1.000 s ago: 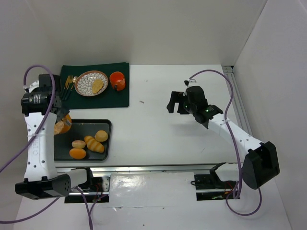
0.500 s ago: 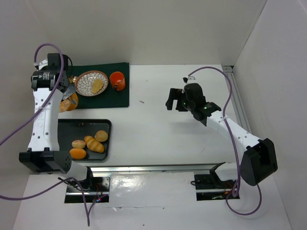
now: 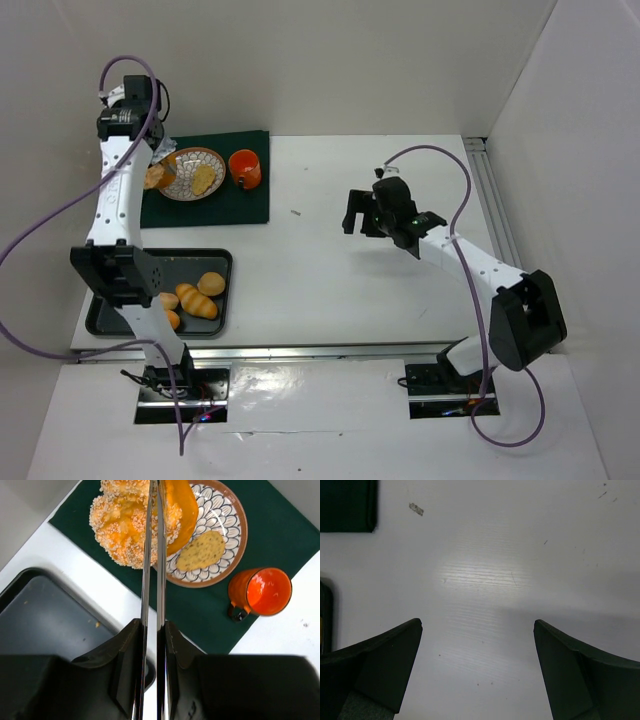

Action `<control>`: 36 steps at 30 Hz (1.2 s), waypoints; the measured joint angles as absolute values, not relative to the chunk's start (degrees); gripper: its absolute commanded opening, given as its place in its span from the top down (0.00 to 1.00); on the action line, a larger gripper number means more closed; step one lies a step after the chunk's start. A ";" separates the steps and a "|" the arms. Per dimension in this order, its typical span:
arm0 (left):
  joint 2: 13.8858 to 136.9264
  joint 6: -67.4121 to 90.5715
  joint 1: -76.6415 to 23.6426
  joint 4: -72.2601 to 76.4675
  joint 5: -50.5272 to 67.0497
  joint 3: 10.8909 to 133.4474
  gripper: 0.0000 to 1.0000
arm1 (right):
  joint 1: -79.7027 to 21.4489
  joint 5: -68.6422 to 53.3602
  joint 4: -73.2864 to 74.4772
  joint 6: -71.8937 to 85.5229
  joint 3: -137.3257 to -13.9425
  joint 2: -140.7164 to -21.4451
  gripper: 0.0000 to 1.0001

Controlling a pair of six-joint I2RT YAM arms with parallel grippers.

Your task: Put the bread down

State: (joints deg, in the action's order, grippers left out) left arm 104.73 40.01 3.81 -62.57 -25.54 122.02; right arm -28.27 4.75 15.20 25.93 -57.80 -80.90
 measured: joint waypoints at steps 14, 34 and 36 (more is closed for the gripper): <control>119.11 40.23 2.66 -58.00 -23.68 127.44 1.00 | -28.75 7.92 15.64 26.11 -57.84 -82.70 0.00; 119.35 36.40 2.37 -57.17 -18.46 129.12 0.46 | -28.75 8.19 15.73 26.09 -57.89 -84.34 0.00; 118.56 36.03 2.37 -57.17 -18.26 129.12 0.46 | -28.75 8.19 15.73 26.09 -57.89 -84.34 0.00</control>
State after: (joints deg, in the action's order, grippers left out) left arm 118.56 36.03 2.37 -57.17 -18.26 129.12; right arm -28.75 8.19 15.73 26.09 -57.89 -84.33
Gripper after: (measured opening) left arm 0.541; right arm 0.999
